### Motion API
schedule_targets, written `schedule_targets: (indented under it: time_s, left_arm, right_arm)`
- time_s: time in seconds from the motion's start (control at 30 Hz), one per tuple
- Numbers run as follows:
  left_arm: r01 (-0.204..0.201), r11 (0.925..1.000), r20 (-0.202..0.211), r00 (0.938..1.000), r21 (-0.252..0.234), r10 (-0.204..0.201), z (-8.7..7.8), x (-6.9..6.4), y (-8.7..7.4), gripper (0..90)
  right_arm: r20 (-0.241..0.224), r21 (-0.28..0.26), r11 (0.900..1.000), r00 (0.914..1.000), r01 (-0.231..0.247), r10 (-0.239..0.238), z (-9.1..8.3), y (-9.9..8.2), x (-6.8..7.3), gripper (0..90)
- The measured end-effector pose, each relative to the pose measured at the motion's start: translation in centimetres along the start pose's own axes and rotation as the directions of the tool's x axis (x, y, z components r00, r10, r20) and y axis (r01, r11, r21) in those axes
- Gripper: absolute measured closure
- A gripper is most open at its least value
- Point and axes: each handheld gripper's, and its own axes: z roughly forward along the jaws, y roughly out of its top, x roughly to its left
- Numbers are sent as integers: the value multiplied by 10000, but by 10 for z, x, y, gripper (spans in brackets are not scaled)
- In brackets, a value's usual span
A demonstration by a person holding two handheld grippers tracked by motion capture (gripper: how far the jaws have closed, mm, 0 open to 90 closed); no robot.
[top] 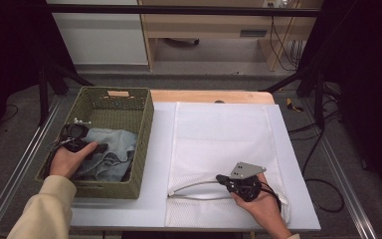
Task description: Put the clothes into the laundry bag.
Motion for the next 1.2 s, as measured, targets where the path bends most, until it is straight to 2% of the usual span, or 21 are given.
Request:
schedule_targets:
  time_s: [0.13,0.27,0.6,0.9,1.1,1.2]
  left_arm:
    - [146,9999,185,9997,55,-147,2,1,-1,33]
    - [113,9999,316,9994,66,-115,3,0,0,34]
    - [-20,9998,302,9995,192,14,10,-5,6,29]
    - [-58,9994,381,9993,351,45,19,-4,10,1]
    - [271,9986,586,9978,452,-297,26,0,9,0]
    - [264,9986,612,9977,453,-291,26,-1,9,0]
  right_arm:
    - [-6,22,10000,10000,15,-15,1,0,0,896]
    - [-5,15,10000,10000,7,-7,0,0,0,896]
    - [-3,64,10000,10000,-9,9,1,0,0,895]
    - [-37,107,9999,10000,3,-3,1,-1,0,895]
    - [-40,127,9999,10000,23,-23,3,-1,0,895]
    - [-48,141,9999,10000,22,-22,3,-1,-1,896]
